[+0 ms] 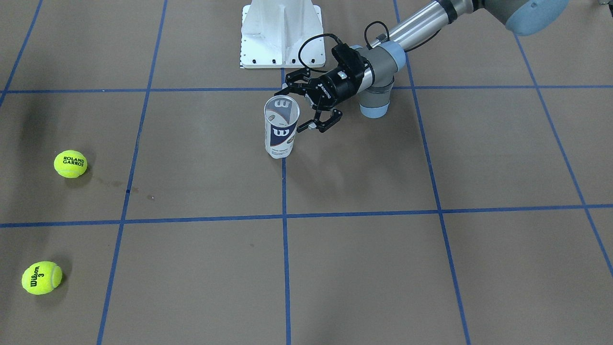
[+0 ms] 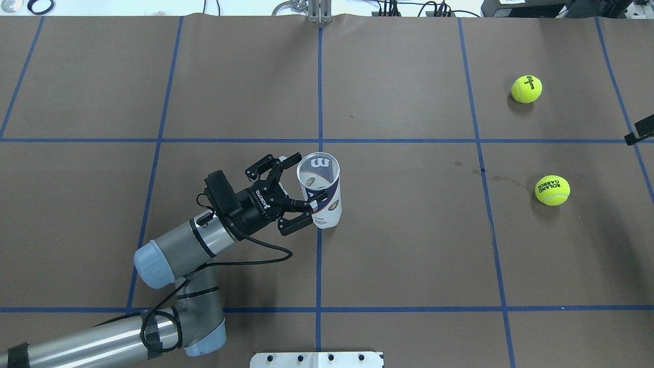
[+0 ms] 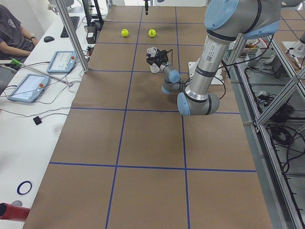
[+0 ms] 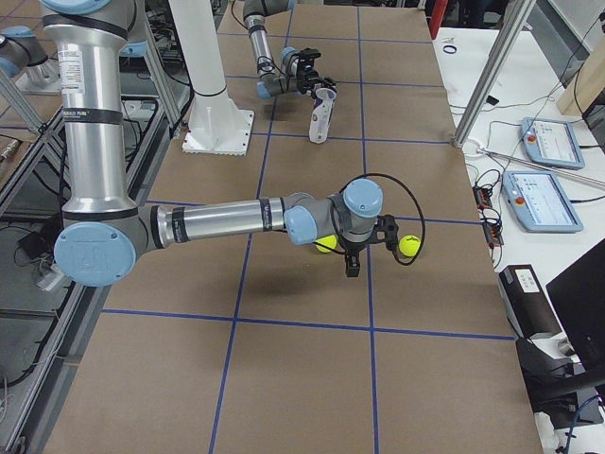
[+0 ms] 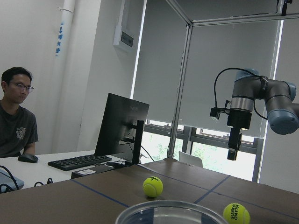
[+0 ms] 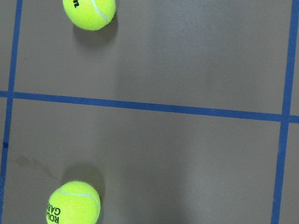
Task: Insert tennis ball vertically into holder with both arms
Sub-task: 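Hold the upright can steady with the left gripper near table center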
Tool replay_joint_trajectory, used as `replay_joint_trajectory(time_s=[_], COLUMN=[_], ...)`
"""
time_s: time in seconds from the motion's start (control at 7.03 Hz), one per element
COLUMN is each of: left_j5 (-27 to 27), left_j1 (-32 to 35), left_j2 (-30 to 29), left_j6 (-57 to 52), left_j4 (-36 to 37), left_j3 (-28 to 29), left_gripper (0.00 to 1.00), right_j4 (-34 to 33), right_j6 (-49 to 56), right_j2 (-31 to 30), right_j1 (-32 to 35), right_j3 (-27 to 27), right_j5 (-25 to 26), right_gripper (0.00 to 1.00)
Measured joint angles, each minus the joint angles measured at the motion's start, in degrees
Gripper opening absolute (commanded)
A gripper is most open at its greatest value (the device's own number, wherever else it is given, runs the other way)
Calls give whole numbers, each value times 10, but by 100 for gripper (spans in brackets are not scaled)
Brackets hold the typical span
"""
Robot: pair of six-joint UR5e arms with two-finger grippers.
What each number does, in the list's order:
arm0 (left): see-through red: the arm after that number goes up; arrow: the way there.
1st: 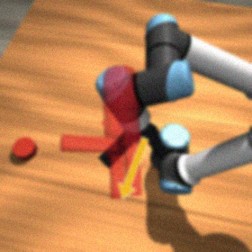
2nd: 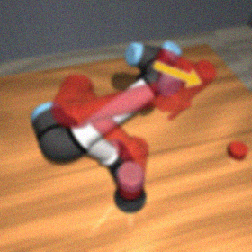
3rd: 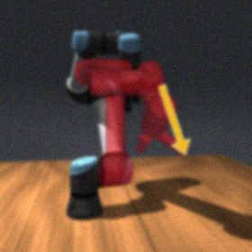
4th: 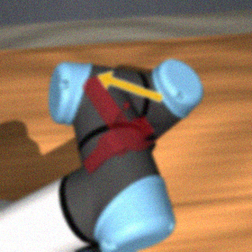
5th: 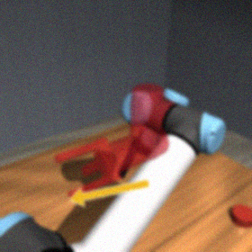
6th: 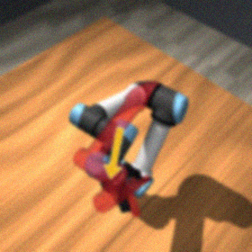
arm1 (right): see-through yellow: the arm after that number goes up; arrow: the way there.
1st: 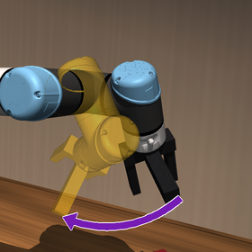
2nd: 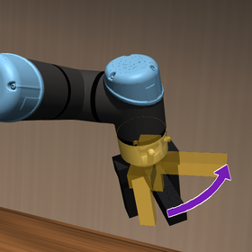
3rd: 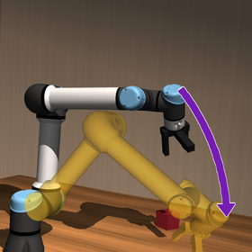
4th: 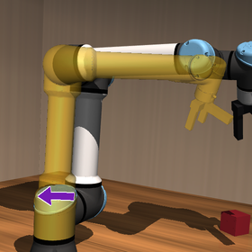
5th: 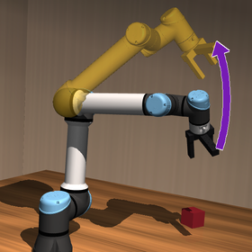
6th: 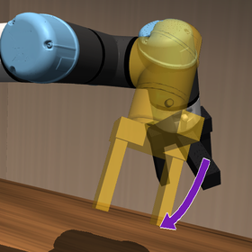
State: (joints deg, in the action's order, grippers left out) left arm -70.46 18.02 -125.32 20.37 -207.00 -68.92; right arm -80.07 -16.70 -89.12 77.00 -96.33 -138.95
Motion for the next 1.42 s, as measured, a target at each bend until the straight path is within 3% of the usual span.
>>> replay_joint_trajectory(time_s=[1.42], left_j5=[-4], left_j1=[-10], left_j2=[5], left_j6=[-5], left_j4=[0], left_j3=[-8], left_gripper=[100], right_j4=[0], right_j6=[0], right_j2=[3], right_j1=[-12], right_j3=[0], right_j5=[0], right_gripper=[100])
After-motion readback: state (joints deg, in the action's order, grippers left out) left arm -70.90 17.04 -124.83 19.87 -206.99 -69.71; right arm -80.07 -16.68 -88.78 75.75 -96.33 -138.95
